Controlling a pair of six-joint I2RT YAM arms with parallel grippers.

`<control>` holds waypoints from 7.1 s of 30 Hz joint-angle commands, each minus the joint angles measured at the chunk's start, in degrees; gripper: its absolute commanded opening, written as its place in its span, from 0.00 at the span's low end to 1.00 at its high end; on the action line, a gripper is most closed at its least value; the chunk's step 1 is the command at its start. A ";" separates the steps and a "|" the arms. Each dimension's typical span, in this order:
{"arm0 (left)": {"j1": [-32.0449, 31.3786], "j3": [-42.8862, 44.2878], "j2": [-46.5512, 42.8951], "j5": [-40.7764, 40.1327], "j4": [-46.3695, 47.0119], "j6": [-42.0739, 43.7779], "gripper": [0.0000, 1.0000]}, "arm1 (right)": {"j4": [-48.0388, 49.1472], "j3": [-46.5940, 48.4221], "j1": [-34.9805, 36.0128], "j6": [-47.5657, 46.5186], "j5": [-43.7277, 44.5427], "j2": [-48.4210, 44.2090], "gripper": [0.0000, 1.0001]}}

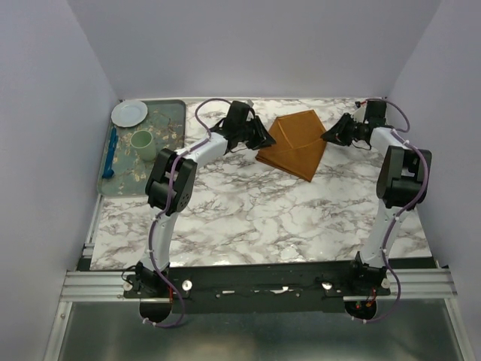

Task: Fold the napkin, place the utensils inside, and roll it up
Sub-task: Fold the napkin, then roll the napkin with the utensil

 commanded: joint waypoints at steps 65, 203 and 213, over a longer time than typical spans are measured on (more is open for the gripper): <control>8.49 -48.14 -50.17 -6.79 -6.09 -0.45 0.60 | -9.16 -14.86 43.80 -58.08 51.36 -14.04 0.66; -1.97 -22.04 3.97 1.73 37.77 -37.89 0.00 | 13.78 -24.95 39.58 -60.54 53.90 -12.00 0.56; -1.70 -22.83 3.62 2.00 38.30 -38.07 0.00 | 18.08 -24.69 39.67 -61.07 54.70 -10.33 0.59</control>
